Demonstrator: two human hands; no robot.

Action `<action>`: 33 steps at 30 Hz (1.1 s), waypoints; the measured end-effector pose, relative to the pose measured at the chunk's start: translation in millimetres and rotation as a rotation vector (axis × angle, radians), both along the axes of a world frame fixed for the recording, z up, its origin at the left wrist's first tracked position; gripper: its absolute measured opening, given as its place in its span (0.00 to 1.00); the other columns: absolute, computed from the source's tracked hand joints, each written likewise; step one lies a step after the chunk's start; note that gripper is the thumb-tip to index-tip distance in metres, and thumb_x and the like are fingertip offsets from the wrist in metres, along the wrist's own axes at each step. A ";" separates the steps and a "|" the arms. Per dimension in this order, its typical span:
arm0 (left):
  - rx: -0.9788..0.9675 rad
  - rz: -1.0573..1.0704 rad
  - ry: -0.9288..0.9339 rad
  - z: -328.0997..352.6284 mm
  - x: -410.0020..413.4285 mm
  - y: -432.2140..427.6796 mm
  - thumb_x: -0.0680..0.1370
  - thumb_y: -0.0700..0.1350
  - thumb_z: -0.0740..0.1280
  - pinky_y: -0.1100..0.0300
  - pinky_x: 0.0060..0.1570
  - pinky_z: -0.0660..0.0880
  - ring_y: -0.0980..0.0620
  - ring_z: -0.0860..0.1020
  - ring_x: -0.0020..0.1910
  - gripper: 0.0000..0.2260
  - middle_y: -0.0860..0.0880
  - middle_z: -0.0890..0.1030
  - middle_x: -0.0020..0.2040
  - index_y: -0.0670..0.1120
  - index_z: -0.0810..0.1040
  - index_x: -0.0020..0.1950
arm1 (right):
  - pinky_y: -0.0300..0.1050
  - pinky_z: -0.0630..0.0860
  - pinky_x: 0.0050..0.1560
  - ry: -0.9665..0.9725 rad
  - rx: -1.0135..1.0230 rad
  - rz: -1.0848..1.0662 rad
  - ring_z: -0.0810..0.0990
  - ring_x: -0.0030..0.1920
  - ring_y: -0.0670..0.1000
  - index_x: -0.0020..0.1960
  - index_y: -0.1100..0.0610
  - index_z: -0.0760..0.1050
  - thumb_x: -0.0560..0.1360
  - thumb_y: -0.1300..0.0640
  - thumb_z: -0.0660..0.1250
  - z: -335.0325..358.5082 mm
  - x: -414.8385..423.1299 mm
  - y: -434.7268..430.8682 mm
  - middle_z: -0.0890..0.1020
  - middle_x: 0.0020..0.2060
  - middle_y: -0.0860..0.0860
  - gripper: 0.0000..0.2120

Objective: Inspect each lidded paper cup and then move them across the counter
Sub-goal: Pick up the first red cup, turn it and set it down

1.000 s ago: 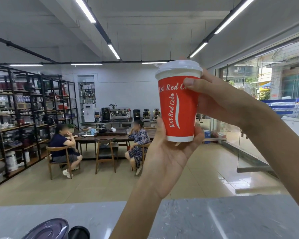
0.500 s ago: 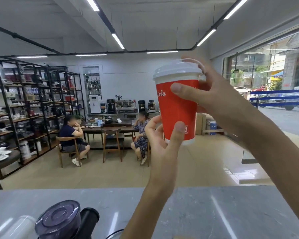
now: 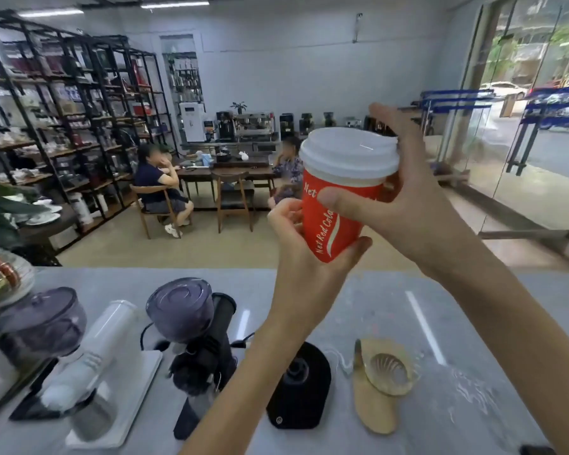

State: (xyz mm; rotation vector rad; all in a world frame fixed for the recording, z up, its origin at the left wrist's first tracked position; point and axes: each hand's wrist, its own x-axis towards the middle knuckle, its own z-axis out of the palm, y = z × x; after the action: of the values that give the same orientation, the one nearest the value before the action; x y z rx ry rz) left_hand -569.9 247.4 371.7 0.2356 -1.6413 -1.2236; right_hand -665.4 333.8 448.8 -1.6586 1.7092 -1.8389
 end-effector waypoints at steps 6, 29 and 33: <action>0.158 -0.162 -0.339 -90.7 100.4 3.7 0.74 0.41 0.76 0.65 0.54 0.78 0.65 0.77 0.60 0.31 0.62 0.77 0.62 0.55 0.63 0.71 | 0.31 0.79 0.51 -0.173 0.150 0.126 0.78 0.61 0.35 0.73 0.33 0.58 0.61 0.50 0.83 -109.4 67.7 4.6 0.75 0.60 0.30 0.50; 0.461 -0.205 -0.863 -360.3 235.5 -17.5 0.74 0.37 0.75 0.66 0.63 0.74 0.55 0.75 0.65 0.28 0.47 0.75 0.67 0.45 0.68 0.71 | 0.23 0.69 0.60 -0.537 0.677 -0.124 0.67 0.64 0.26 0.68 0.24 0.56 0.61 0.61 0.85 -420.3 228.8 4.1 0.67 0.61 0.18 0.55; 0.496 -0.181 -0.862 -378.9 233.1 -26.6 0.73 0.51 0.73 0.69 0.59 0.75 0.69 0.75 0.60 0.24 0.56 0.77 0.63 0.55 0.70 0.67 | 0.25 0.68 0.63 -0.537 0.749 -0.091 0.68 0.64 0.27 0.73 0.35 0.54 0.63 0.63 0.83 -431.7 224.3 -6.1 0.68 0.60 0.19 0.54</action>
State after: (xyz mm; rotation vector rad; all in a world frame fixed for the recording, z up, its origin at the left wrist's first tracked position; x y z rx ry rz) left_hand -336.9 220.8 -7.2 1.0610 -2.0613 -1.8077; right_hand -441.1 327.7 17.1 -0.7290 1.8767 -1.2429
